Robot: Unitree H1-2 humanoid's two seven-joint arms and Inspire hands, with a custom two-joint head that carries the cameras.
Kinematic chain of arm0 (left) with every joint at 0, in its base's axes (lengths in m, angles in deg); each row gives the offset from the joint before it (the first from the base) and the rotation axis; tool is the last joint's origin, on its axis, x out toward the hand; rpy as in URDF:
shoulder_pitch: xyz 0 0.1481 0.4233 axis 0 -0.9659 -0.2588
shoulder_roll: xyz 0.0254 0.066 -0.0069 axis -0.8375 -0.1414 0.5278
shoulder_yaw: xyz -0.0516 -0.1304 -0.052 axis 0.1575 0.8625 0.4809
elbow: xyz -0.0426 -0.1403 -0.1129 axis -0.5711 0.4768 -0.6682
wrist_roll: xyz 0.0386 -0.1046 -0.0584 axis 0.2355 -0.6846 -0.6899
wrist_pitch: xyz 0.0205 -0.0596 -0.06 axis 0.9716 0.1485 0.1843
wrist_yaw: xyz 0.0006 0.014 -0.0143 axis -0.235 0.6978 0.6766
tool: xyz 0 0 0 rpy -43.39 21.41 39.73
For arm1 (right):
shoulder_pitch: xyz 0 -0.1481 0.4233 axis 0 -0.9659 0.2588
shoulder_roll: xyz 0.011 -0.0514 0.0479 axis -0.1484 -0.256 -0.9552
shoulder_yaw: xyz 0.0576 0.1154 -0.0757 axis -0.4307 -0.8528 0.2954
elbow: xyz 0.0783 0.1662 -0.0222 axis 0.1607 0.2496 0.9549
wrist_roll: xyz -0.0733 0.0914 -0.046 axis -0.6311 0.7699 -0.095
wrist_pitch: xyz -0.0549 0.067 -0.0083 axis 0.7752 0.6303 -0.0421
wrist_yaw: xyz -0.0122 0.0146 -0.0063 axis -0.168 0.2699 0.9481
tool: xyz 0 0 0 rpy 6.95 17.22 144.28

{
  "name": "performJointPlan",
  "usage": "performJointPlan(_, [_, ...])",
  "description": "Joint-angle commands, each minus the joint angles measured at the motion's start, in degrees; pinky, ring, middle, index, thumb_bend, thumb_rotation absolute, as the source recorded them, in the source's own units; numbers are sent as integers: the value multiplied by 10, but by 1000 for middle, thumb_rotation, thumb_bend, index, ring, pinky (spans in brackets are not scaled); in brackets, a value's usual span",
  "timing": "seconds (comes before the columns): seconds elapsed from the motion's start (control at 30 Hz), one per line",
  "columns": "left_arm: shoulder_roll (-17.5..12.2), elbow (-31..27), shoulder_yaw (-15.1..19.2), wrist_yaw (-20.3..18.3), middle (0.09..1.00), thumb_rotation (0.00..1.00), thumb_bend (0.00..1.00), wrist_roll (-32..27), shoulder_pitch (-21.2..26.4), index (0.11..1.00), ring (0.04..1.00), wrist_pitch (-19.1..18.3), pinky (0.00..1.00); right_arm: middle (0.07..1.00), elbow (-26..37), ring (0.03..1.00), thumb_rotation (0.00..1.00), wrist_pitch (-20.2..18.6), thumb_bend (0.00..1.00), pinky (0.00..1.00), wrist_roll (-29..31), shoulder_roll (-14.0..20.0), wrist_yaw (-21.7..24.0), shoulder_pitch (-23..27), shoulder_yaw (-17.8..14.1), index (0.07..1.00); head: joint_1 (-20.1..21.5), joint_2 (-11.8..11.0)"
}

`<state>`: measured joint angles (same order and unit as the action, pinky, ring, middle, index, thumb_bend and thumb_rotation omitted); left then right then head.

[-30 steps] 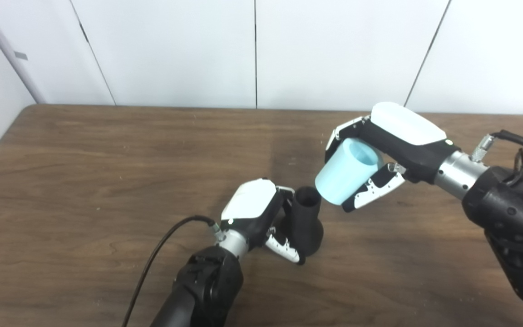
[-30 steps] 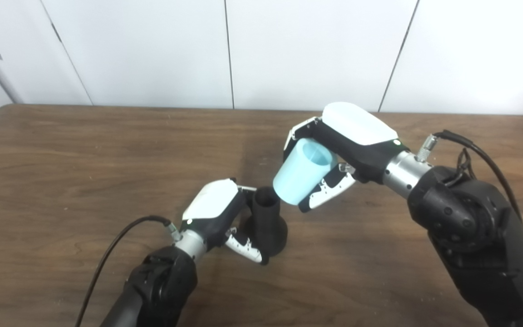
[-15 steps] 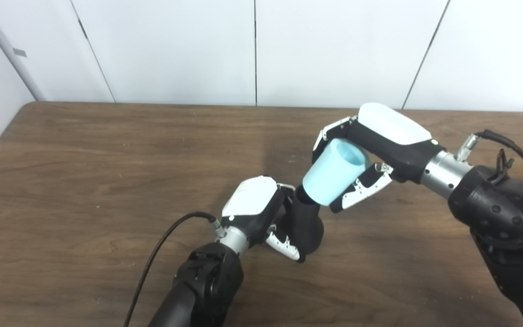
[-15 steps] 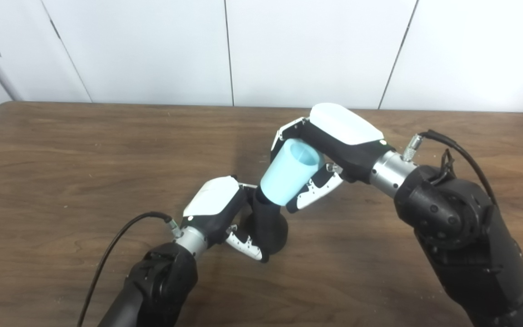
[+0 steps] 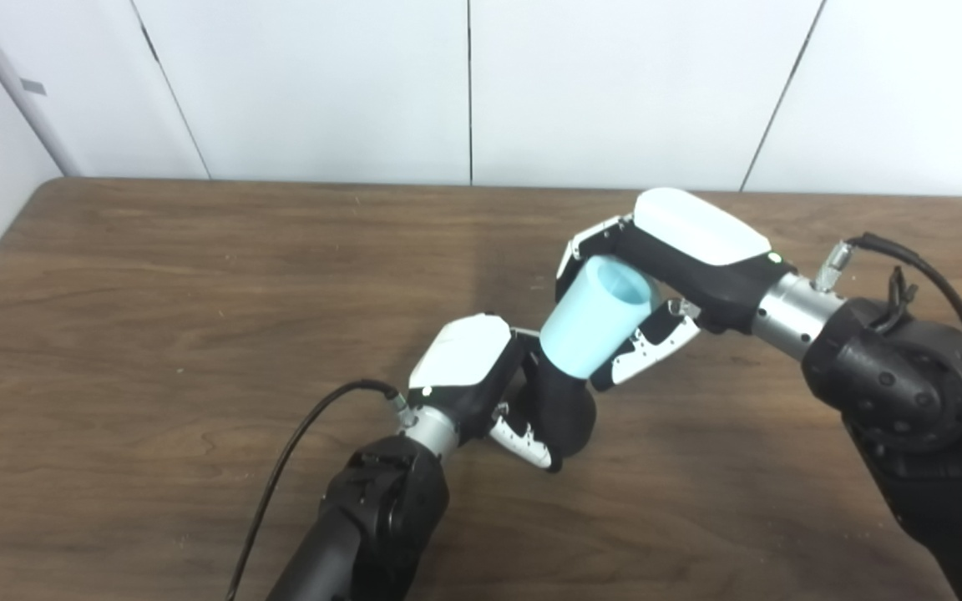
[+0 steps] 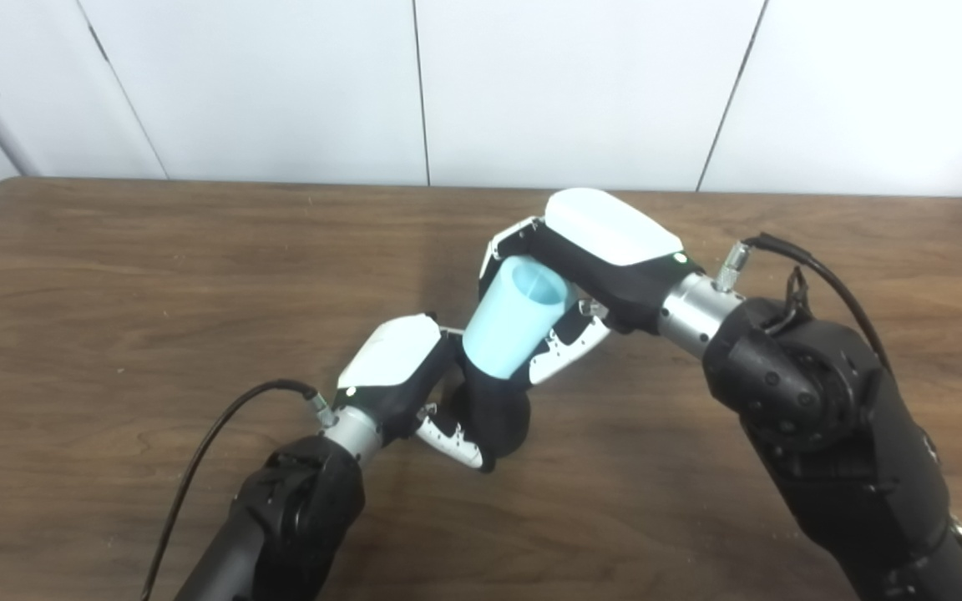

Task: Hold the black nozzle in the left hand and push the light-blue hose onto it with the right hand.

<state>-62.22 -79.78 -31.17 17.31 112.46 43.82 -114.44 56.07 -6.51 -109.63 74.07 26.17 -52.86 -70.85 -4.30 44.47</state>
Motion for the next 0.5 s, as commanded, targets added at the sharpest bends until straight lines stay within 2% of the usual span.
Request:
performJointPlan(0.0, [-5,27,-12,-56,493,0,524,-1,-22,481,821,-13,1000,499,9,430,0,25,498,311,-7,-3,-12,22,1,515,-1,2])
performJointPlan(0.2, [-7,21,-10,-60,493,0,524,-1,-25,482,832,-12,1000,504,-4,434,0,47,497,309,-17,-5,-15,16,8,515,0,4])
performJointPlan(0.3, [-7,22,-10,-59,538,0,517,-2,-25,446,838,-13,1000,510,-8,432,0,52,496,308,-21,-8,-15,16,10,519,1,5])
performJointPlan(0.47, [-6,22,-10,-60,543,0,516,-2,-24,441,809,-13,1000,514,-11,432,0,57,496,308,-28,-14,-12,21,13,519,1,6])
